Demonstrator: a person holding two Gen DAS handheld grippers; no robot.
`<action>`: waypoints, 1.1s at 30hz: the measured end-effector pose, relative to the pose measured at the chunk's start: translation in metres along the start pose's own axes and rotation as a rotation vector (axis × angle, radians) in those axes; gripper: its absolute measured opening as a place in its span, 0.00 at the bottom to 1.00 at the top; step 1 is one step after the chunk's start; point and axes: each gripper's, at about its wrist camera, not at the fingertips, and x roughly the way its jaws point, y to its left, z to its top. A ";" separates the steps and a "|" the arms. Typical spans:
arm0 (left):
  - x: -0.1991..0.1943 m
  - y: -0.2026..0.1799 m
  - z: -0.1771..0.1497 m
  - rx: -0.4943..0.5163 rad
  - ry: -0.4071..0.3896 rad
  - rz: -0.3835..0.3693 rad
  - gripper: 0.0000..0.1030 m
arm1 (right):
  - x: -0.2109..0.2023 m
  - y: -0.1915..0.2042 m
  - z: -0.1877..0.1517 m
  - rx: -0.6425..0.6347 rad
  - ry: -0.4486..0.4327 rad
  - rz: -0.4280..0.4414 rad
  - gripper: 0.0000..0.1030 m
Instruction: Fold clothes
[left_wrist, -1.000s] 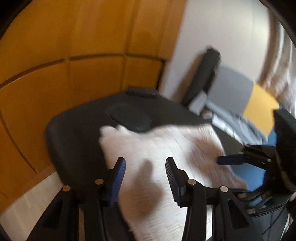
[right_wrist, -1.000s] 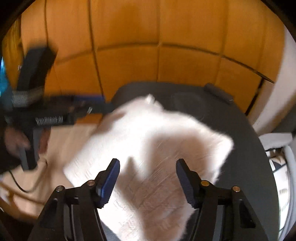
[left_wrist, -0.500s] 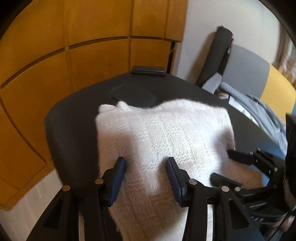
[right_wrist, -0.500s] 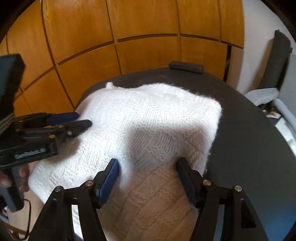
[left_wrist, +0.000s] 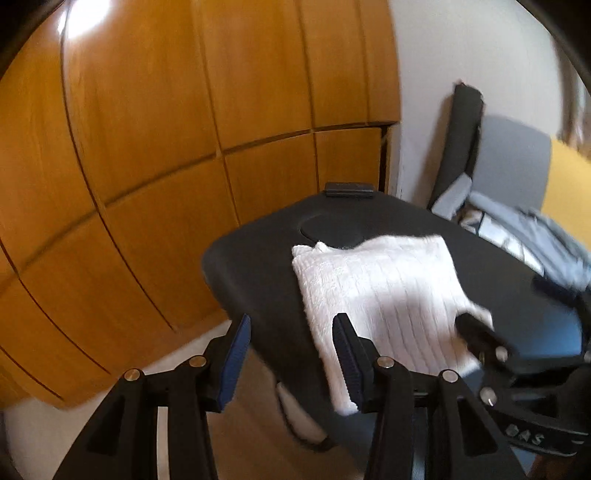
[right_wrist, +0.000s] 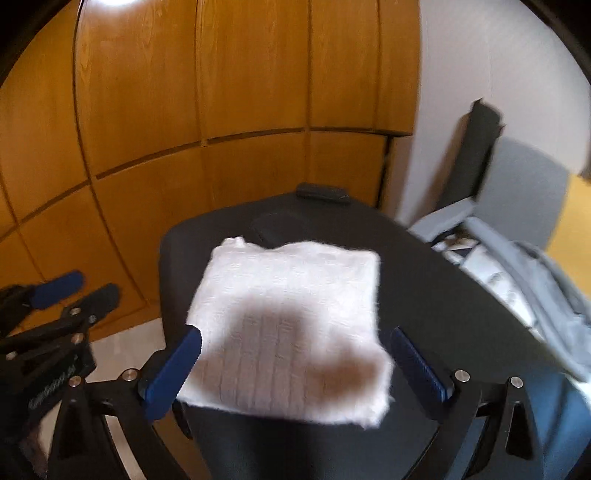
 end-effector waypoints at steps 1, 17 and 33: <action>-0.011 -0.001 -0.001 0.016 -0.015 -0.005 0.46 | -0.007 0.006 0.002 -0.011 -0.013 -0.046 1.00; -0.023 0.029 -0.013 -0.152 0.047 -0.041 0.44 | -0.102 0.028 -0.012 -0.003 -0.134 -0.228 1.00; -0.023 0.015 -0.018 -0.140 0.062 -0.068 0.44 | -0.072 0.027 -0.027 -0.001 -0.025 -0.165 1.00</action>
